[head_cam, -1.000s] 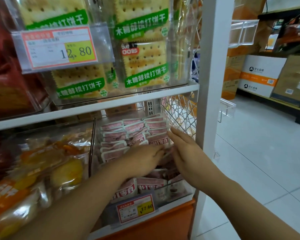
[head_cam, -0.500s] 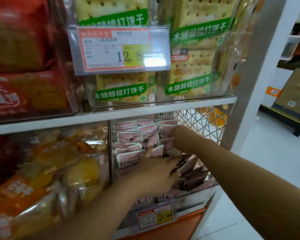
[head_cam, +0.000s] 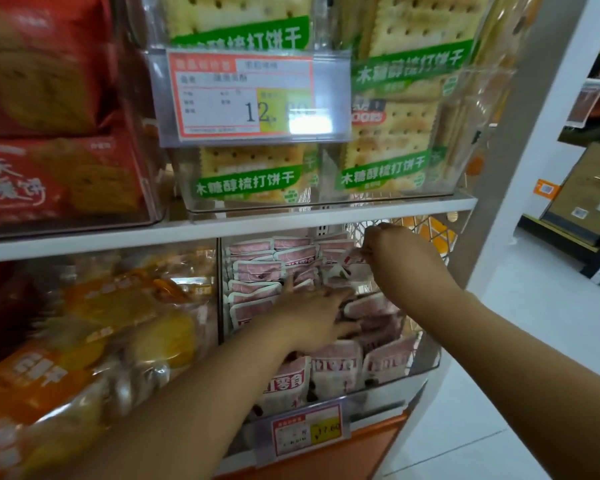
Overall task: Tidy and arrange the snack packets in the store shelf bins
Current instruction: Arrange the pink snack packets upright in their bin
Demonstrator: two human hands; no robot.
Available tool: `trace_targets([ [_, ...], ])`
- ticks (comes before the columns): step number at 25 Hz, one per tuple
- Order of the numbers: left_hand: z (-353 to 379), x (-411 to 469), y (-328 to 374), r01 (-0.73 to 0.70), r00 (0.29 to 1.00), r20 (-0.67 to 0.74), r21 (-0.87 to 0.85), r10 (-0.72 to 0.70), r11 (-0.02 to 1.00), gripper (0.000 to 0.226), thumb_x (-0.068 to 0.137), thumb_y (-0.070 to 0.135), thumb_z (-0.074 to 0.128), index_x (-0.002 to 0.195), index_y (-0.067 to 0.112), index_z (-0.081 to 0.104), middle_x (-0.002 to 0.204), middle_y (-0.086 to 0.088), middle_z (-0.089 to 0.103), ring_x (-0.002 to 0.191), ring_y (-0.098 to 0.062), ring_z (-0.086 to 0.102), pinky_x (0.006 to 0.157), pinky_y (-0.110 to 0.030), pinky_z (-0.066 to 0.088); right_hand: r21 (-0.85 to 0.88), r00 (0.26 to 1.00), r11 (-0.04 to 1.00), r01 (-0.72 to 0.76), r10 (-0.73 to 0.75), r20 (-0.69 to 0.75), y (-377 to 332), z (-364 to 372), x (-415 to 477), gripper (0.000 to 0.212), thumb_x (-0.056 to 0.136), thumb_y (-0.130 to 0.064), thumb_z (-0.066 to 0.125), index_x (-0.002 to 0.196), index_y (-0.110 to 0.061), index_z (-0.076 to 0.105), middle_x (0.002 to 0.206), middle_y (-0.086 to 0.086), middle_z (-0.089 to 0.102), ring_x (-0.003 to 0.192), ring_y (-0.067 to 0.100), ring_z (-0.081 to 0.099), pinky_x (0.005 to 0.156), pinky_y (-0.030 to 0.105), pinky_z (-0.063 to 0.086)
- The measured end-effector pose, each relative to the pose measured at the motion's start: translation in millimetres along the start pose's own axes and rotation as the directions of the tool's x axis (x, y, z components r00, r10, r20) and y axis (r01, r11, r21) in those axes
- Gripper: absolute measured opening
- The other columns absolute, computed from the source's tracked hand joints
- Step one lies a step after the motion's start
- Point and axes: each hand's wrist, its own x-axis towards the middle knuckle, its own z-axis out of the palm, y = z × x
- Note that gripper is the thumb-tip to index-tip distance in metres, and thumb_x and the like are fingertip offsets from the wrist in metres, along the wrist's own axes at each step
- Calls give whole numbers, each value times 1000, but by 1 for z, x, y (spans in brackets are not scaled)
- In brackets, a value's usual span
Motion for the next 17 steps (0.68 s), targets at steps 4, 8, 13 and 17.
trace_targets([
  [4, 3, 5, -2, 70, 983, -175, 57, -59, 996, 61, 96, 52, 33, 148, 23, 18, 153, -3, 27, 140, -21, 20, 115, -46, 10, 208, 986, 973, -99, 125, -113, 2, -14, -31, 18, 90, -5, 53, 83, -13, 38, 79, 14, 61, 72, 37, 58, 54, 32, 34],
  [8, -17, -28, -3, 9, 967, -250, -124, -40, 992, 46, 93, 54, 41, 135, 34, 43, 128, 7, 47, 128, -17, 37, 111, -41, 18, 430, 968, 902, -24, 129, -217, 4, -41, -71, 14, 93, -16, 54, 79, -18, 50, 67, -4, 60, 57, 17, 50, 50, 30, 33],
  [13, -10, -61, -11, -31, 999, -19, 90, 33, 996, 31, 83, 61, 53, 100, 38, 66, 150, 12, 28, 135, -15, 32, 115, -53, 1, 518, 998, 855, -25, 47, -30, 11, -58, -101, 37, 88, -22, 60, 64, -31, 33, 54, -10, 46, 51, 7, 47, 51, 16, 37],
  [17, -16, -69, -12, -63, 998, -5, 141, 65, 988, 27, 88, 49, 54, 99, 30, 68, 135, 15, 42, 126, -13, 38, 113, -49, 10, 473, 986, 881, -11, -69, 151, 4, -35, -97, 35, 90, -22, 58, 63, -30, 37, 60, -12, 46, 55, 1, 47, 51, 14, 34],
])
